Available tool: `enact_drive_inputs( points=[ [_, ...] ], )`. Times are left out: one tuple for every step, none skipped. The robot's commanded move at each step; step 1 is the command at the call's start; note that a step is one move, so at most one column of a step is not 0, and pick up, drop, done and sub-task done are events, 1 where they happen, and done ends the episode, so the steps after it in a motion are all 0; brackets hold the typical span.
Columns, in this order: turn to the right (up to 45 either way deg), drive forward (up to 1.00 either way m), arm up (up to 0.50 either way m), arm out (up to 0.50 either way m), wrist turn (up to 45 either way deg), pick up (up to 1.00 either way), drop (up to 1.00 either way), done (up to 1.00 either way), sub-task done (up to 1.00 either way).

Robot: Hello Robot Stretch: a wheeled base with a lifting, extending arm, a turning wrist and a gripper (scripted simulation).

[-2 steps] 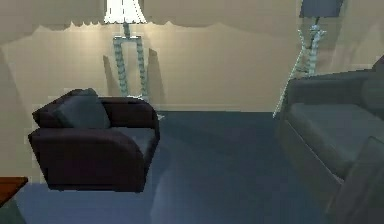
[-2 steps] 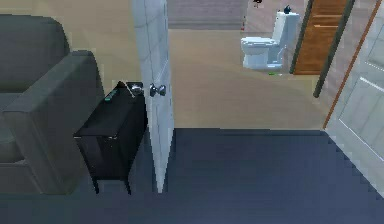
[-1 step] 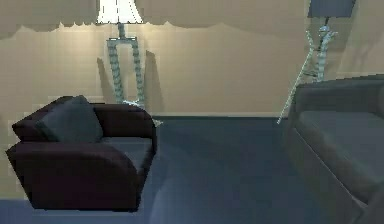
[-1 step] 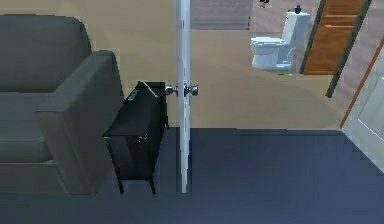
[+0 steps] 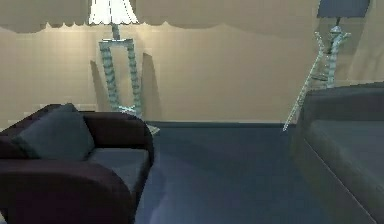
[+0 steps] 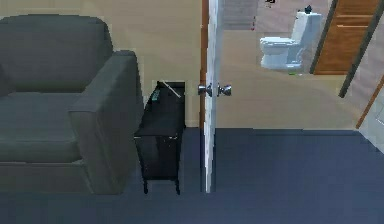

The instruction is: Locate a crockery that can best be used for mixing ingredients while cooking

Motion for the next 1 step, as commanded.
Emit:
enact_drive_inputs(
  points=[
    [-42.0, 0.0, 0.0, 0.0, 0.0, 0.0, 0.0, 0.0, 0.0]
  ],
)
